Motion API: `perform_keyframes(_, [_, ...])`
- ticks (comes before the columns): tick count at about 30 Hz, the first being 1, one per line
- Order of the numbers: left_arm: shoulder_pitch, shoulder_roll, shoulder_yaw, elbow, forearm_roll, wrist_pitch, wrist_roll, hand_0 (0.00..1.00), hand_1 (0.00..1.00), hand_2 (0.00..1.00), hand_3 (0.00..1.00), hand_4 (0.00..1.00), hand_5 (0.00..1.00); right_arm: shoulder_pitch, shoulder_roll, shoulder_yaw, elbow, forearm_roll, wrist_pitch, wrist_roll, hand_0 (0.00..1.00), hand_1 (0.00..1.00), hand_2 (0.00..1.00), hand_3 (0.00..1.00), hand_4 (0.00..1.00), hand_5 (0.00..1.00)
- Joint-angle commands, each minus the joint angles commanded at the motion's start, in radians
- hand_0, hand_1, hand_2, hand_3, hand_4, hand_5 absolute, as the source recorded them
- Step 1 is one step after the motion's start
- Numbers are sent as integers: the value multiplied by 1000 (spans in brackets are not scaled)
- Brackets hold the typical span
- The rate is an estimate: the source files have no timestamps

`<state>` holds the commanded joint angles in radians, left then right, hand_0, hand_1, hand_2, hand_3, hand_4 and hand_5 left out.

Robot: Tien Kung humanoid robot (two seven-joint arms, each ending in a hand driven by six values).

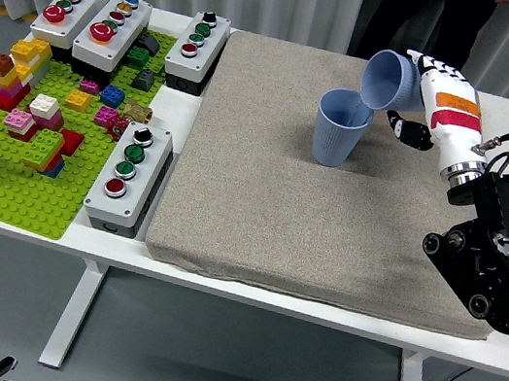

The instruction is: Pick cup pour cup place

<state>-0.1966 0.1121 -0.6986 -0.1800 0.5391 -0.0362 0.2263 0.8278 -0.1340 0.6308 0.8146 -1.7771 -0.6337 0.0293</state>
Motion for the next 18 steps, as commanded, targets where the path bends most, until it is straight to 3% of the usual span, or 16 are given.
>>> perform_keyframes(18, [0, 1, -2, 0, 3, 0, 0, 763, 782, 825, 721, 507, 990, 0, 1, -2, 9, -21, -12, -10, 748, 655, 548, 589, 605, 22])
